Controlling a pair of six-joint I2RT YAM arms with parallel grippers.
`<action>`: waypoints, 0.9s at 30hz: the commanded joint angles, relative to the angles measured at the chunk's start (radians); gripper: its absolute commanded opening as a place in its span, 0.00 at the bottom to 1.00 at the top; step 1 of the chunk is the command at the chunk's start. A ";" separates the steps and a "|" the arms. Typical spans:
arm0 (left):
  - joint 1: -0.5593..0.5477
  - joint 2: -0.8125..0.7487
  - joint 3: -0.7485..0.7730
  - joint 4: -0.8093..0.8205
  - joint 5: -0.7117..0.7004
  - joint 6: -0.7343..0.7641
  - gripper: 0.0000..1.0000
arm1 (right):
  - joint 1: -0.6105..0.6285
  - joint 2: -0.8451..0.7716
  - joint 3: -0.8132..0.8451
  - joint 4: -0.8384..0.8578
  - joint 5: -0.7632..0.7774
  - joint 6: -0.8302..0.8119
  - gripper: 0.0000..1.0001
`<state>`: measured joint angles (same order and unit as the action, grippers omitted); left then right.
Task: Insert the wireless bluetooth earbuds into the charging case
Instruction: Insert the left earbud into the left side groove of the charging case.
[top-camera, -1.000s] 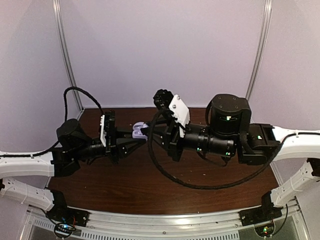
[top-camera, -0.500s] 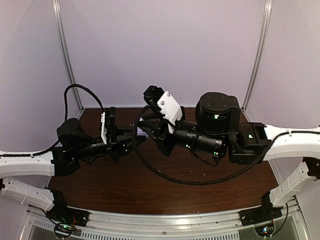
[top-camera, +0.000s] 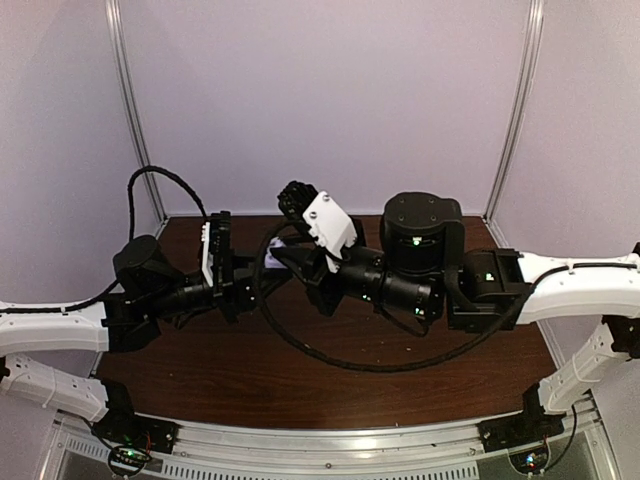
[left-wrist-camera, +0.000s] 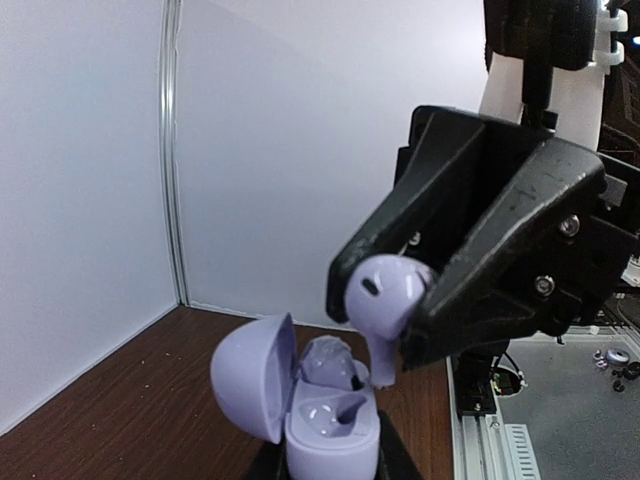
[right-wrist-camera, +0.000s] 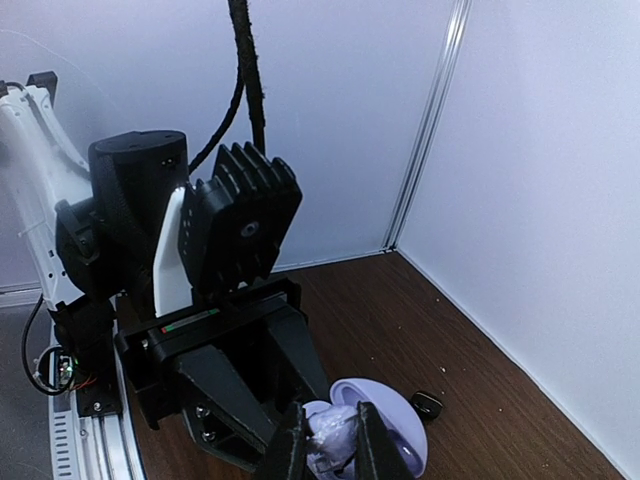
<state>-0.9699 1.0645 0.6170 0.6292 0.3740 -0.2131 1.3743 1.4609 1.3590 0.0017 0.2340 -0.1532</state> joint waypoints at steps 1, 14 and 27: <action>-0.004 0.005 0.030 0.044 -0.002 -0.012 0.00 | 0.005 0.017 0.035 0.005 0.043 -0.007 0.15; -0.004 -0.007 0.028 0.037 -0.011 -0.012 0.00 | 0.005 0.035 0.036 -0.024 0.052 -0.010 0.16; -0.004 -0.012 0.027 0.036 -0.008 -0.010 0.00 | 0.005 0.049 0.027 -0.028 0.087 -0.016 0.18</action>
<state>-0.9699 1.0660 0.6170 0.6167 0.3733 -0.2157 1.3743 1.4998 1.3701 -0.0113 0.2928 -0.1623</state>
